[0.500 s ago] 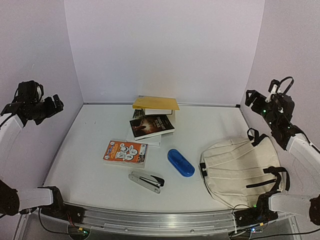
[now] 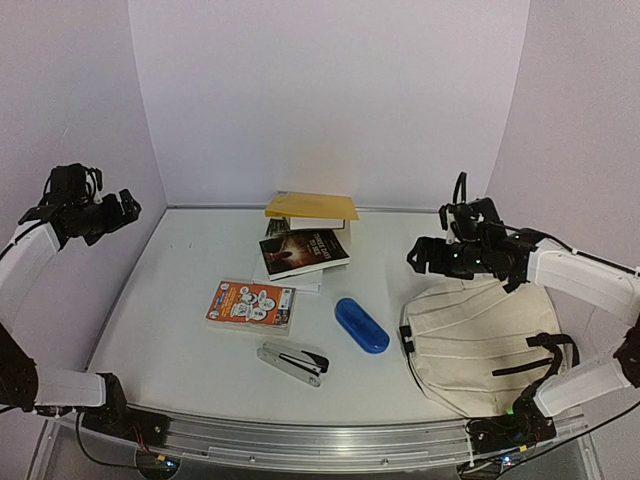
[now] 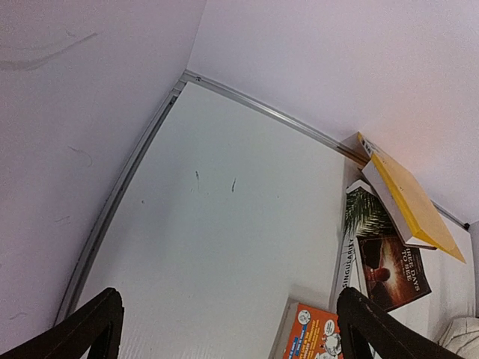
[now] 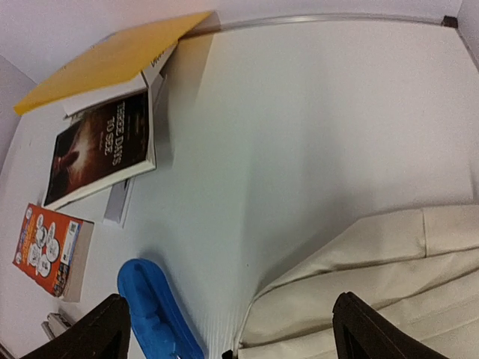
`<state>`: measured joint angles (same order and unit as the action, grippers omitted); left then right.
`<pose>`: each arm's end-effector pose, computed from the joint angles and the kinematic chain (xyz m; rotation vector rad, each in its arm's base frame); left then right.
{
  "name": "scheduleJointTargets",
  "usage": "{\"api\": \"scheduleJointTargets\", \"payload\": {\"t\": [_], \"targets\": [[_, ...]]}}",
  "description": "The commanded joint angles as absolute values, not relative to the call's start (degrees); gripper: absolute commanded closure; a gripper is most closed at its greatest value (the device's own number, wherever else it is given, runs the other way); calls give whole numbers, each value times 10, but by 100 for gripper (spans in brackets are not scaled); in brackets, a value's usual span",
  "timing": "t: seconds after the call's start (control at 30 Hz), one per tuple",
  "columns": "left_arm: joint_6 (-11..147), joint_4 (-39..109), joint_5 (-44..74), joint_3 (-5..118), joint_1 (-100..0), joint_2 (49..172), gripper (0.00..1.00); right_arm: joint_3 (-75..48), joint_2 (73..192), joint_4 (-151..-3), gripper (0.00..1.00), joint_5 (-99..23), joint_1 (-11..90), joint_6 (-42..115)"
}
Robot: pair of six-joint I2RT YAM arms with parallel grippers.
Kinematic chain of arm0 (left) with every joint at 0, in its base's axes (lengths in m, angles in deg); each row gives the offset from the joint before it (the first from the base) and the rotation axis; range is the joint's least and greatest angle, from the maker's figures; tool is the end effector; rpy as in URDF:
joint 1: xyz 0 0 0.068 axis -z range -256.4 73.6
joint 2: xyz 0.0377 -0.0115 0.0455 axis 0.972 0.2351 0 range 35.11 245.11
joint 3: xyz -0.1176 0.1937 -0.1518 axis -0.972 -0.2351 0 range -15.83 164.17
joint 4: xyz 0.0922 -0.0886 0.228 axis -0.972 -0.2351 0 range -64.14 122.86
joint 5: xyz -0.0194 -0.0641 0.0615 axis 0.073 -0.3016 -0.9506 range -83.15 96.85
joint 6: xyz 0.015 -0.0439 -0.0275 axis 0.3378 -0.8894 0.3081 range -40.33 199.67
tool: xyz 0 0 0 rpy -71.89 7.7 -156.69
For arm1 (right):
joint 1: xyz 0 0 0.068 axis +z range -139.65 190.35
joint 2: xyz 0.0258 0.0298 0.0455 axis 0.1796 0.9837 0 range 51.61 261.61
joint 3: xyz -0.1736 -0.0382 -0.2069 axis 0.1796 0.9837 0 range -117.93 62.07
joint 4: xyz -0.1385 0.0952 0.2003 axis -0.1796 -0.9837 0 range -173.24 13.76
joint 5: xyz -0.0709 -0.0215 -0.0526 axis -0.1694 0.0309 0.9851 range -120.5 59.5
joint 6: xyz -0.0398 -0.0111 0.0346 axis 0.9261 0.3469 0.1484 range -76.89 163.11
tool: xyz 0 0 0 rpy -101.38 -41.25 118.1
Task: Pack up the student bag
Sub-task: Adjust the student bag at the center of the board.
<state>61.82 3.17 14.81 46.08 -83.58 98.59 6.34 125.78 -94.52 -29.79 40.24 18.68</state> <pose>0.2409 0.0254 0.3463 -0.3783 2.0872 -0.2578 0.2492 0.1428 0.2813 -0.1005 2.2574 0.5048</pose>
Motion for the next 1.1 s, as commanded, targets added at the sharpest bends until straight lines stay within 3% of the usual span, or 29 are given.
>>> {"api": "scheduleJointTargets", "payload": {"t": [0.0,0.2,0.53,0.77,0.83,0.87,0.97,1.07], "targets": [[625,29,152,453,-839,992,0,39,1275,-1060,8,-276,447,123],[624,29,162,452,-839,998,0,66,1286,-1093,11,-272,475,81],[620,21,171,456,-839,1024,0,77,1400,-1091,14,-190,540,50],[619,17,175,459,-838,1031,0,74,1466,-1091,27,-128,547,24],[619,16,175,460,-839,1032,0,66,1482,-1082,40,-113,547,22],[618,16,176,460,-838,1033,0,58,1490,-1071,56,-107,547,23],[619,16,176,460,-838,1034,0,35,1507,-1060,79,-78,547,28],[617,14,179,460,-838,1035,0,-13,1540,-1051,93,-39,546,51]]}}
